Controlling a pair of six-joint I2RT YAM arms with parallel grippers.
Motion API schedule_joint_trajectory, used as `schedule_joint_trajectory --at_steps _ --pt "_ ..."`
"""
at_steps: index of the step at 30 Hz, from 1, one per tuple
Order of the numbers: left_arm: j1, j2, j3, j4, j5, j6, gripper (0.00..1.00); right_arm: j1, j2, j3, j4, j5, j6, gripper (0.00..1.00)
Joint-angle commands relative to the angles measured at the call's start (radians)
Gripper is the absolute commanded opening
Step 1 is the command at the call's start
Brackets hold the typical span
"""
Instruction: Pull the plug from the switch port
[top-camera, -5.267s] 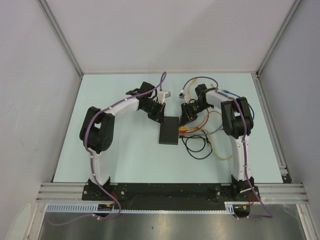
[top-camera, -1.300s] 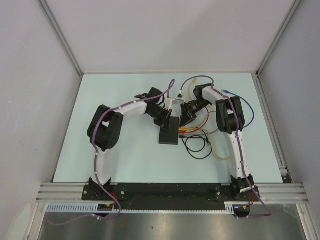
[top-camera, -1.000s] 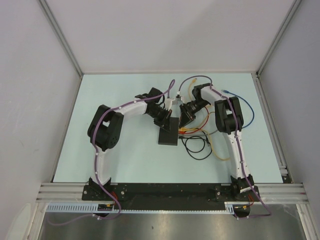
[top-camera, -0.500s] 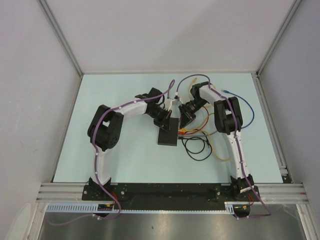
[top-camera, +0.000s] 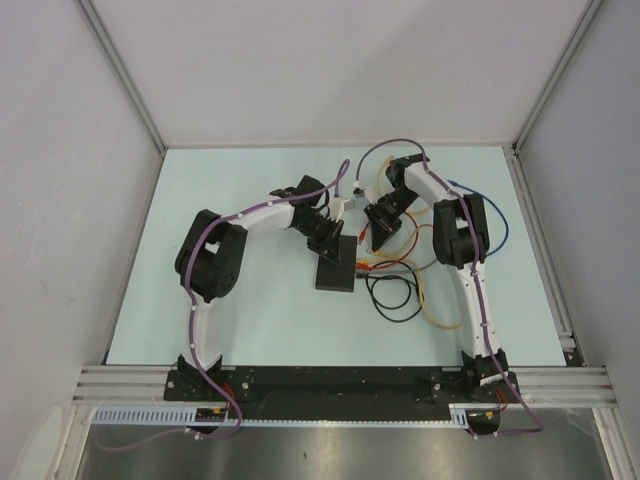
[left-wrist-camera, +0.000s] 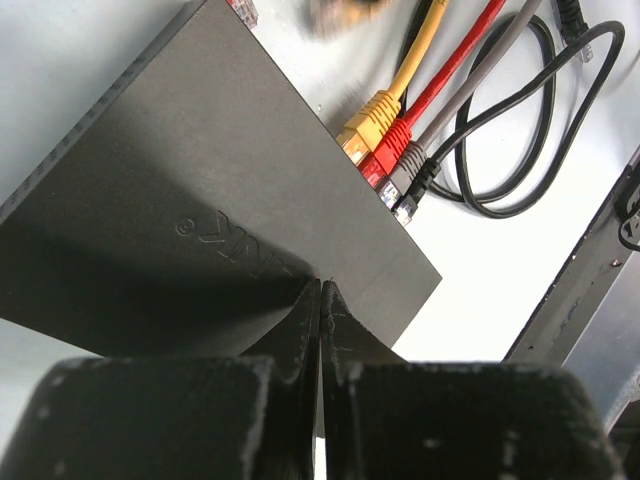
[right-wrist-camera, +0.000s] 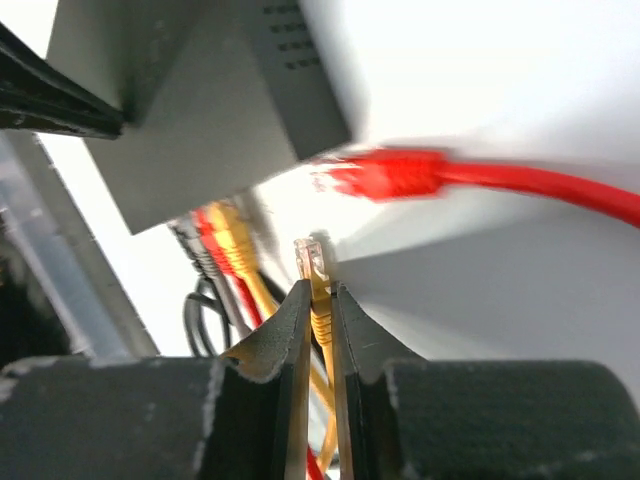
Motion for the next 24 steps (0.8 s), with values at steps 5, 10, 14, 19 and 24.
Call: schedule_joint_trajectory --at_steps 5,10,14,19,24 --pt "-0.010 0.052 -0.018 0.010 -0.120 0.032 0.00 -0.039 -0.207 0.043 -0.003 0.188 -0.021 0.00" --pt "-0.012 0.064 -0.002 0.009 -0.117 0.029 0.00 -0.083 -0.292 -0.013 0.020 0.128 0.011 0.34" --pt "-0.010 0.063 -0.001 0.006 -0.117 0.034 0.00 -0.145 -0.443 -0.061 0.041 -0.032 0.071 0.60" --pt "-0.012 0.064 -0.005 0.010 -0.118 0.034 0.00 -0.152 -0.688 -0.304 -0.032 0.061 -0.018 0.62" --pt "-0.012 0.069 -0.002 0.012 -0.115 0.031 0.00 -0.148 -0.847 -0.656 -0.061 0.226 0.023 0.63"
